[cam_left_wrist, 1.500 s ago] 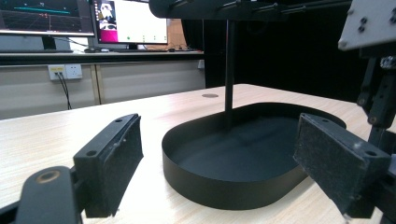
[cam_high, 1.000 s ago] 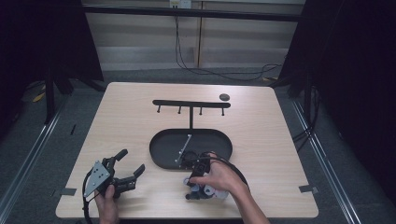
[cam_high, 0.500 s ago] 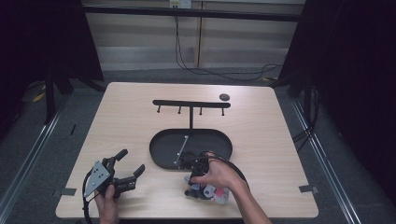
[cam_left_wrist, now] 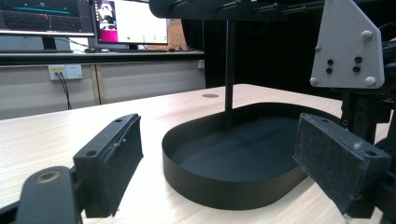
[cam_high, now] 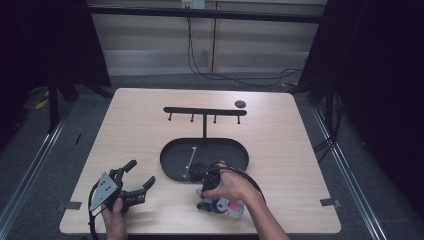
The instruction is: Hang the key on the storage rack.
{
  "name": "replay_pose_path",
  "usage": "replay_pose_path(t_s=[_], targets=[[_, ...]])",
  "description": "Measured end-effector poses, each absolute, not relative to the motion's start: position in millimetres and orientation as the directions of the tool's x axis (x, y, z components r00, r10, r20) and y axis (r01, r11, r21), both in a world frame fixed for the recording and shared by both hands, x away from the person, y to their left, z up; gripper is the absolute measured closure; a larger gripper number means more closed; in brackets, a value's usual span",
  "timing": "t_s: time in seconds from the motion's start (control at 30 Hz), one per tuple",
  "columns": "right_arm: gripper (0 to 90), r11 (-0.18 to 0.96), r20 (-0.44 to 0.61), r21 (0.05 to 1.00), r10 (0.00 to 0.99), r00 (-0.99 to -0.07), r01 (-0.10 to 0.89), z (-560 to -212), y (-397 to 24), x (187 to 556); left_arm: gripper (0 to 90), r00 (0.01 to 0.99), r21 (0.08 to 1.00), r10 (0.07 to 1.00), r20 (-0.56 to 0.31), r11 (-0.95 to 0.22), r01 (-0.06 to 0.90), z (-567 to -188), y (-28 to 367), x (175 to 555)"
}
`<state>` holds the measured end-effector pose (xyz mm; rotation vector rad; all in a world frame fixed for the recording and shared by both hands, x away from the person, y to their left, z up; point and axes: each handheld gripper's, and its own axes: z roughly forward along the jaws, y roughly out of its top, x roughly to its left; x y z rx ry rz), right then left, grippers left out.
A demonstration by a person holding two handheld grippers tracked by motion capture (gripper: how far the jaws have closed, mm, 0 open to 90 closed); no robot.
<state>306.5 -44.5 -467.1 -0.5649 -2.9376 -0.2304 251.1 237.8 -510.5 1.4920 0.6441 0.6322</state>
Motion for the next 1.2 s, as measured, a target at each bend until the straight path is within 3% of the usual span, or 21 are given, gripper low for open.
replay_pose_path(t_s=[0.27,0.5,0.67,1.2], targets=[[85.9,0.928,0.195,0.127,0.323,-0.926,0.35,-466,-47,307,15.1,0.686,1.0,0.727,0.0,-0.013,0.014,-510,238,251],[85.9,0.906,0.22,0.188,0.338,-0.915,0.379,-452,-56,308,15.1,0.692,1.0,0.722,0.002,-0.015,0.012,-510,238,252],[85.6,0.91,0.207,0.154,0.35,-0.914,0.384,-452,-59,308,15.2,0.688,1.0,0.726,-0.002,-0.011,0.015,-510,238,251],[74.8,0.927,0.183,0.122,0.331,-0.926,0.356,-463,-47,310,15.1,0.691,1.0,0.723,-0.004,-0.01,0.016,-510,238,251]])
